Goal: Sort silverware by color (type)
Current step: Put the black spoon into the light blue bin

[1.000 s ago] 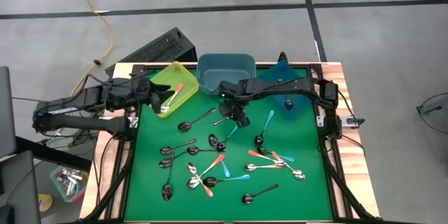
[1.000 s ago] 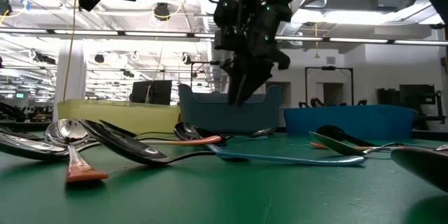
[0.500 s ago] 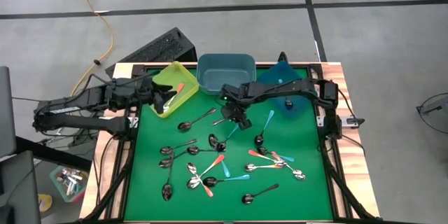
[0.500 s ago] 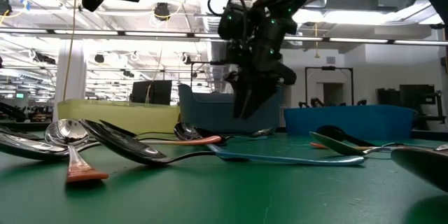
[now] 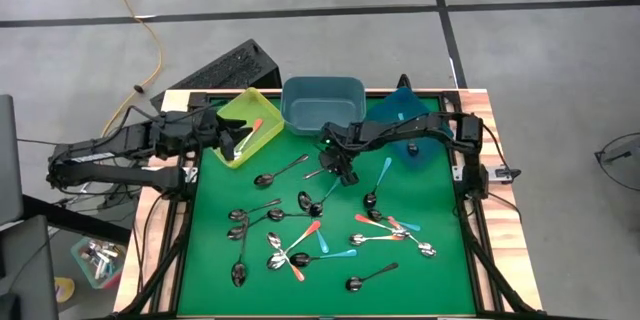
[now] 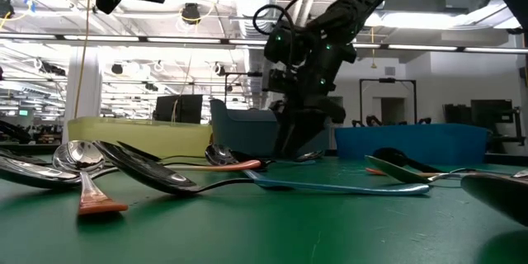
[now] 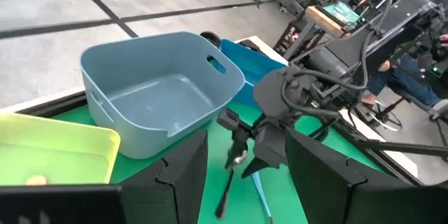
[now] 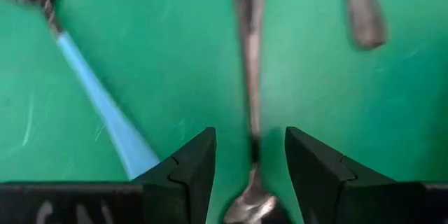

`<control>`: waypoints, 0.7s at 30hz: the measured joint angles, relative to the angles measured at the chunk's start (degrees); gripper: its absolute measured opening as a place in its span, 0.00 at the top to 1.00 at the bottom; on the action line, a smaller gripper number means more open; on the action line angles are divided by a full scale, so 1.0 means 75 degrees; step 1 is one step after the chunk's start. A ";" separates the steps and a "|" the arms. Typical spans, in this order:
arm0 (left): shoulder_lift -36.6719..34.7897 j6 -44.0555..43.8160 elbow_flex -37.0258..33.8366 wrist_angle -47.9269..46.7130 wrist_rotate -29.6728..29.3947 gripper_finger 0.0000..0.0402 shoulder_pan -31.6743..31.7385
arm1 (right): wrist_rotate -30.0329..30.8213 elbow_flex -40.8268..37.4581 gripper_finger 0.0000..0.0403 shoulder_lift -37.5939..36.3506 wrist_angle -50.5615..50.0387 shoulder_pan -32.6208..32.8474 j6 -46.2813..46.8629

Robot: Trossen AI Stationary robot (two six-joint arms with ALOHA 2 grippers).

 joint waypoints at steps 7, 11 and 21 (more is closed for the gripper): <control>0.0000 -0.0124 -0.0003 -0.0173 -0.0022 0.56 0.0000 | -0.0021 0.0001 0.56 -0.0003 0.0281 -0.0138 0.0121; -0.0006 -0.0115 -0.0003 -0.0167 -0.0061 0.56 0.0000 | -0.0038 0.0007 0.57 0.0087 0.0386 -0.0139 0.0644; 0.0006 -0.0169 -0.0006 -0.0241 -0.0052 0.56 0.0007 | 0.0107 0.0063 0.59 0.0454 0.0504 0.0049 0.0905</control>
